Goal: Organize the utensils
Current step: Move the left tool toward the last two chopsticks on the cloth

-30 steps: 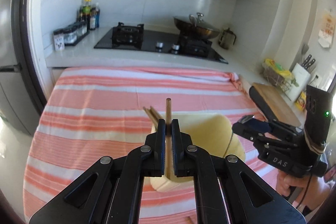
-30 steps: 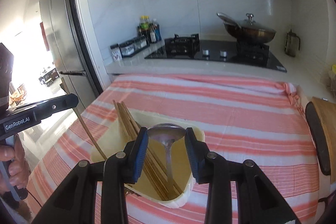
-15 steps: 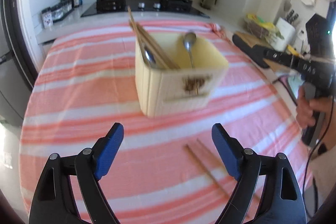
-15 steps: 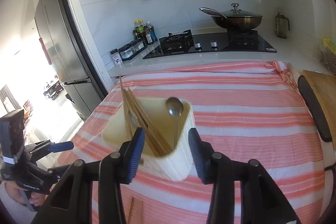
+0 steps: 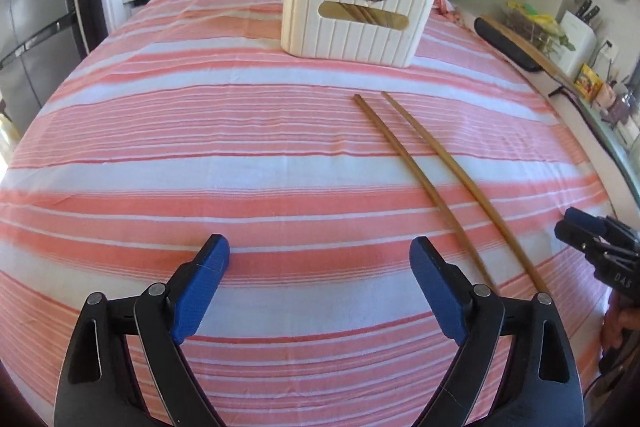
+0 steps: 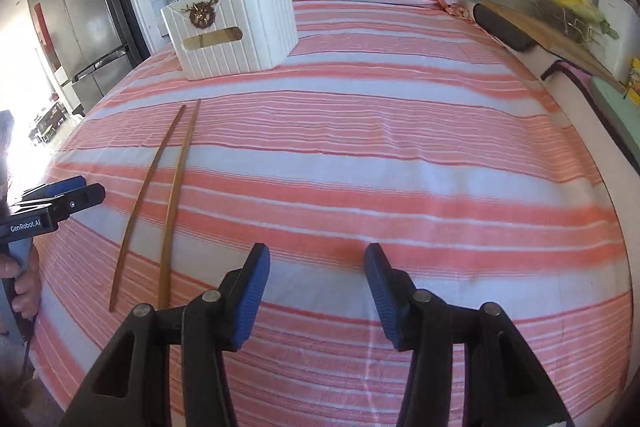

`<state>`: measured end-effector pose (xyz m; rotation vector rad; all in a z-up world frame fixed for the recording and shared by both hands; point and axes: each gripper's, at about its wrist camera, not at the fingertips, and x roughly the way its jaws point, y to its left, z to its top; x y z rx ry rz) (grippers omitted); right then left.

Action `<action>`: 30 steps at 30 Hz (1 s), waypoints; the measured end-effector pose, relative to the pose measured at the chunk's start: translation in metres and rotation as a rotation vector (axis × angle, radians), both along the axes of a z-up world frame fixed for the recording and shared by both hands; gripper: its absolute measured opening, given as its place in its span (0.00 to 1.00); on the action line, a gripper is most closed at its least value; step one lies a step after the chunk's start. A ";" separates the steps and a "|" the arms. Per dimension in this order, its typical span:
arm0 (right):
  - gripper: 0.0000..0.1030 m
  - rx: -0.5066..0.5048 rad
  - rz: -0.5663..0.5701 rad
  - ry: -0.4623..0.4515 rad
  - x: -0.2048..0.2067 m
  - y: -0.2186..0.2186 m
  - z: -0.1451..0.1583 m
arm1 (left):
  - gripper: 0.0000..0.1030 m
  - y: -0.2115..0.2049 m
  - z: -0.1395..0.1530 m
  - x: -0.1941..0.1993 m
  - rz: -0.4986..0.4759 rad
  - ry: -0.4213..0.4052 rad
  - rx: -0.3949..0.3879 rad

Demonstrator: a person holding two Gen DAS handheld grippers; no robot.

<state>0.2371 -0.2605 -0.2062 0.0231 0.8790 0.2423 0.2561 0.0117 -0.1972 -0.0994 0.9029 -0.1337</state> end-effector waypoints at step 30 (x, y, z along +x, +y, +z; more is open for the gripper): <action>0.53 -0.015 -0.016 -0.009 -0.003 0.004 -0.002 | 0.98 -0.006 -0.007 -0.002 0.008 0.021 0.077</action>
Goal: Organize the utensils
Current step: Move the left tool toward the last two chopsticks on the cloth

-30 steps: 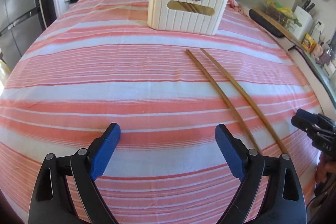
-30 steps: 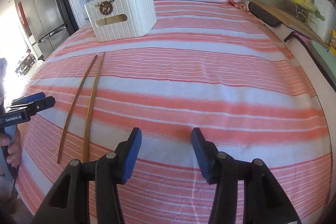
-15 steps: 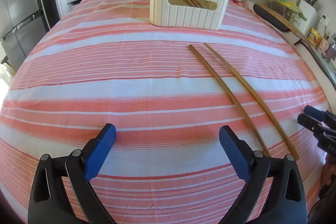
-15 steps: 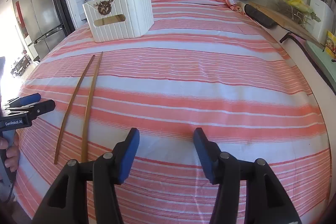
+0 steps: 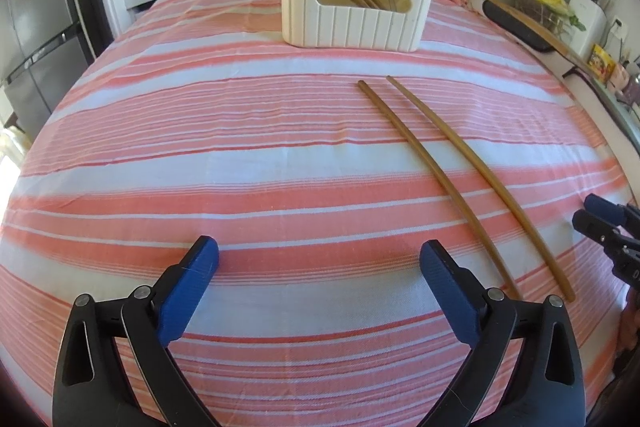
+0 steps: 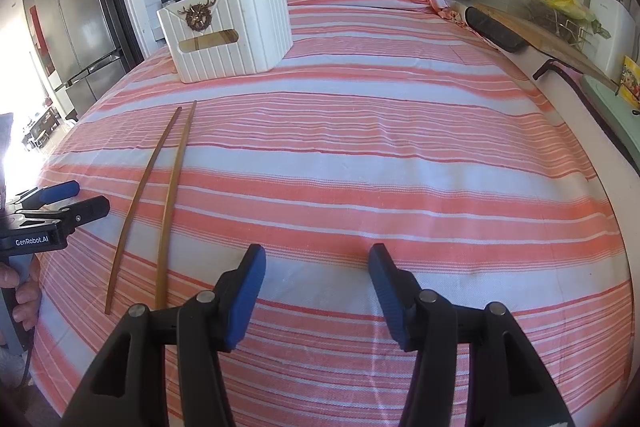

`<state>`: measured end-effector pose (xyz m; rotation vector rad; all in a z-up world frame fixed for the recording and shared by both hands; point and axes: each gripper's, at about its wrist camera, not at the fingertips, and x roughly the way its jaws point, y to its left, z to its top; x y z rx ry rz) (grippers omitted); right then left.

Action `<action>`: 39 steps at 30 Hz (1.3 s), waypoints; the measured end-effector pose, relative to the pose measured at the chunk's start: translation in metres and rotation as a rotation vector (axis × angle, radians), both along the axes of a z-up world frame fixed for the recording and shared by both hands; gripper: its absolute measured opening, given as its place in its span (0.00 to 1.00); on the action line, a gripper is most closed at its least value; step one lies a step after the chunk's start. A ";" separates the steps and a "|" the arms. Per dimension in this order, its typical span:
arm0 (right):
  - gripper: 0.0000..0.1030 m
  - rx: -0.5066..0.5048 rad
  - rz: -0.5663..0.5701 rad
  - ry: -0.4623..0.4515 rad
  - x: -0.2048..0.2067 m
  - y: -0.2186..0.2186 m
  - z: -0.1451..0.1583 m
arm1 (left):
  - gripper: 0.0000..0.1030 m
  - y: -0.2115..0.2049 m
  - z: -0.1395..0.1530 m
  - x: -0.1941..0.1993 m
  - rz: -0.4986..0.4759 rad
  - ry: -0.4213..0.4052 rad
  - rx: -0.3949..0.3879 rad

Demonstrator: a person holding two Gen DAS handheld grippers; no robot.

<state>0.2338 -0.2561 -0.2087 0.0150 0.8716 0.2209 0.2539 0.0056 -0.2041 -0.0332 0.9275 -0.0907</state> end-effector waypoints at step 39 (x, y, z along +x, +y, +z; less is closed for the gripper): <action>0.53 0.059 0.001 0.000 0.001 -0.007 0.000 | 0.61 -0.056 0.007 0.018 -0.012 -0.013 0.039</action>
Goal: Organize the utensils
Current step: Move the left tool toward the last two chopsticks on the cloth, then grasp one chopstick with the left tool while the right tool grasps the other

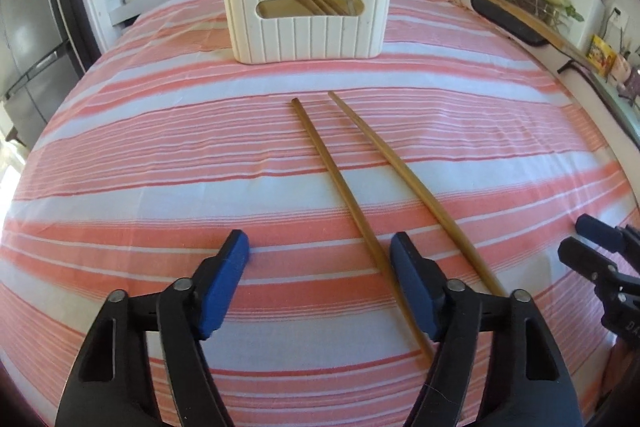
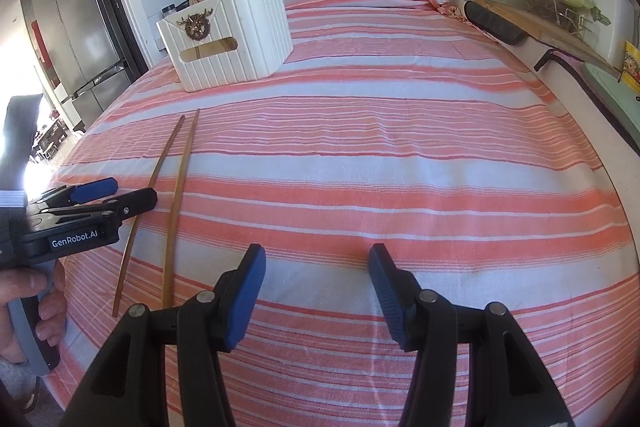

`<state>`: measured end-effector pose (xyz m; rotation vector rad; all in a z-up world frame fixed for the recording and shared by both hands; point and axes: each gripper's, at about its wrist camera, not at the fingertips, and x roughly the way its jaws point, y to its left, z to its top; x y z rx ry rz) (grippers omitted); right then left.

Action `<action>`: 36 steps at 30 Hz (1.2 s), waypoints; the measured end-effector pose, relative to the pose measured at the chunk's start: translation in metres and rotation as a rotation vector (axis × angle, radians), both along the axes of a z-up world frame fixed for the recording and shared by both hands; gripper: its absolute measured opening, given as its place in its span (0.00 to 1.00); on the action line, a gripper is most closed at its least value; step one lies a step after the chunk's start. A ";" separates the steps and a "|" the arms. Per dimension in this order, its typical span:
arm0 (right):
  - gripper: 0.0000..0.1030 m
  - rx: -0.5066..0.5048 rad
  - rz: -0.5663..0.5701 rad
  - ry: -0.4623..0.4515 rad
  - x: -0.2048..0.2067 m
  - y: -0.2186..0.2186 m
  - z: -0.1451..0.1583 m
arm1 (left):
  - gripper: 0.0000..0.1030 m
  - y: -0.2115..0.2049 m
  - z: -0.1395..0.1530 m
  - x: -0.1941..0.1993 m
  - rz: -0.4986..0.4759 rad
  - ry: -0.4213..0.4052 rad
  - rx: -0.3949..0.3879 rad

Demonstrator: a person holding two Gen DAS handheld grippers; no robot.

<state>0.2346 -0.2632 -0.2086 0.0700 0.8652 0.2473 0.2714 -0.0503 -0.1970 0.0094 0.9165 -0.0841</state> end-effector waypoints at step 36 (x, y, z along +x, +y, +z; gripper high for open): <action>0.08 -0.149 0.152 0.036 0.015 0.083 0.007 | 0.05 0.055 0.001 -0.031 0.002 0.021 -0.126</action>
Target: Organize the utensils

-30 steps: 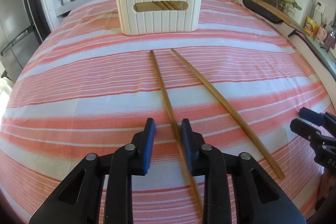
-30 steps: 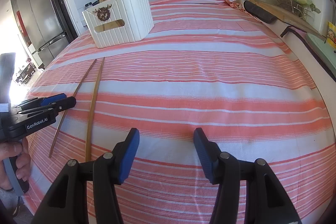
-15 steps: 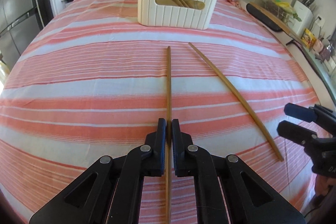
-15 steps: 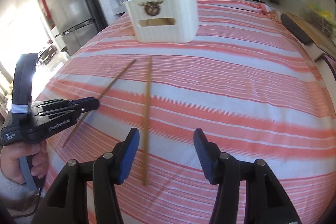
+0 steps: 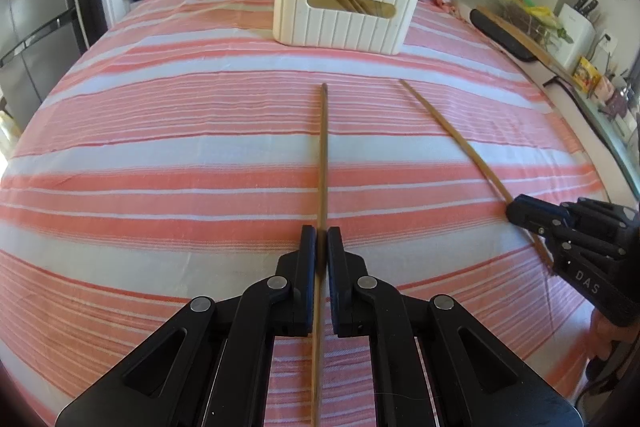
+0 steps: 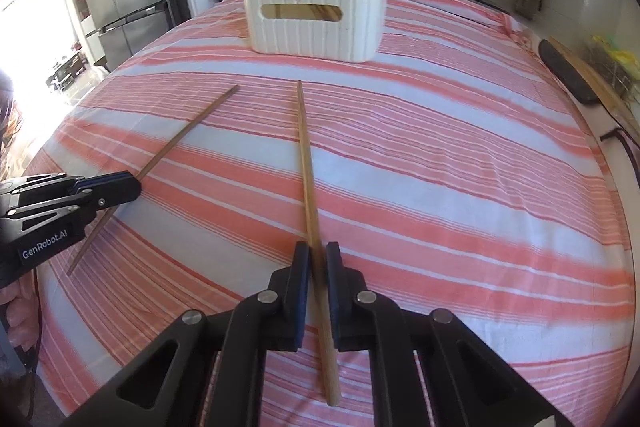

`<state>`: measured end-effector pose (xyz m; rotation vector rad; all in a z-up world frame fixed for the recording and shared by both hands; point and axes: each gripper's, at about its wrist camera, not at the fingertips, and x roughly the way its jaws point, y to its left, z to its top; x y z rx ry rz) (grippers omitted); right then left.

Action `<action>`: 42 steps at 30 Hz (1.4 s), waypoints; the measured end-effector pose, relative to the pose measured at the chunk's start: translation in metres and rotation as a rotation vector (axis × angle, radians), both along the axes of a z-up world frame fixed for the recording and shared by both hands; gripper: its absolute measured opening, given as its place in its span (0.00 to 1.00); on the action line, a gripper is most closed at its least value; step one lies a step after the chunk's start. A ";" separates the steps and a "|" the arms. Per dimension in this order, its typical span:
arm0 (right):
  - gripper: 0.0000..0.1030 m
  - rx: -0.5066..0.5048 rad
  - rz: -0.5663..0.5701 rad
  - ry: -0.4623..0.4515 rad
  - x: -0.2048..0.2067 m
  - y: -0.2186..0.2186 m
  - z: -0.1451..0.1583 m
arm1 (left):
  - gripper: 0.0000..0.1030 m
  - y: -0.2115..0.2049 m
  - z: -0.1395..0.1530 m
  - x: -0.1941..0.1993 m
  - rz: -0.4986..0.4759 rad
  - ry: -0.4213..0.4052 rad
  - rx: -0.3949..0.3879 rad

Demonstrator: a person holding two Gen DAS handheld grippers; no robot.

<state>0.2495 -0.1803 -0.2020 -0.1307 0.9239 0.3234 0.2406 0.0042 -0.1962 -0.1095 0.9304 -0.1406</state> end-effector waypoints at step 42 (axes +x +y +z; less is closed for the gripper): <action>0.60 -0.015 -0.112 -0.042 0.003 -0.060 -0.009 | 0.99 -0.004 -0.010 0.014 0.002 0.004 0.144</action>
